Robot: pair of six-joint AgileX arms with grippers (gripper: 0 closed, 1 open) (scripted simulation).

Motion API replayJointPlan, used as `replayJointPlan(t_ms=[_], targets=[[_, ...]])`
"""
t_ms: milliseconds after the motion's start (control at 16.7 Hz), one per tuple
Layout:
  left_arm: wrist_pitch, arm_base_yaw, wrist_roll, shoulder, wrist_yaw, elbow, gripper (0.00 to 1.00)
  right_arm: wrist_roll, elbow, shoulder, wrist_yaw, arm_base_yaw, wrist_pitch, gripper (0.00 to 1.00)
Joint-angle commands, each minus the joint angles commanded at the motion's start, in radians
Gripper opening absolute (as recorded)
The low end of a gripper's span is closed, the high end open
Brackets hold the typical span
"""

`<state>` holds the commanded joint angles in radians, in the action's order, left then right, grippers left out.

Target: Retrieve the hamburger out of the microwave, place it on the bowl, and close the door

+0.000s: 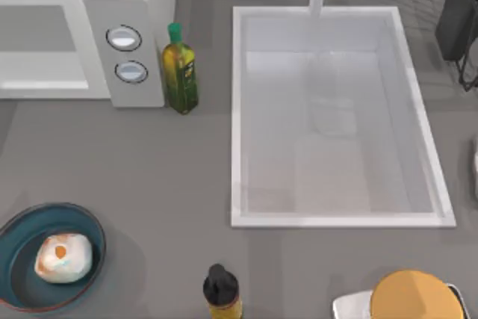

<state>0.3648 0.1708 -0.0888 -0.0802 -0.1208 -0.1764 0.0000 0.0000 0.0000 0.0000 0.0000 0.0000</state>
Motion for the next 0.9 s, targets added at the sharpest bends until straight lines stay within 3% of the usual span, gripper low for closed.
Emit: replayJointPlan(t_ms=[300,900], targets=[[0.115,0.22,-0.206,0.409,-0.139,-0.302,0.0,0.0,0.0,0.0,0.0,0.0,0.0,1.0],[0.337,0.706,-0.667,1.476,-0.443,-0.976,0.0,0.0,0.0,0.0,0.0,0.0,0.0,1.0]])
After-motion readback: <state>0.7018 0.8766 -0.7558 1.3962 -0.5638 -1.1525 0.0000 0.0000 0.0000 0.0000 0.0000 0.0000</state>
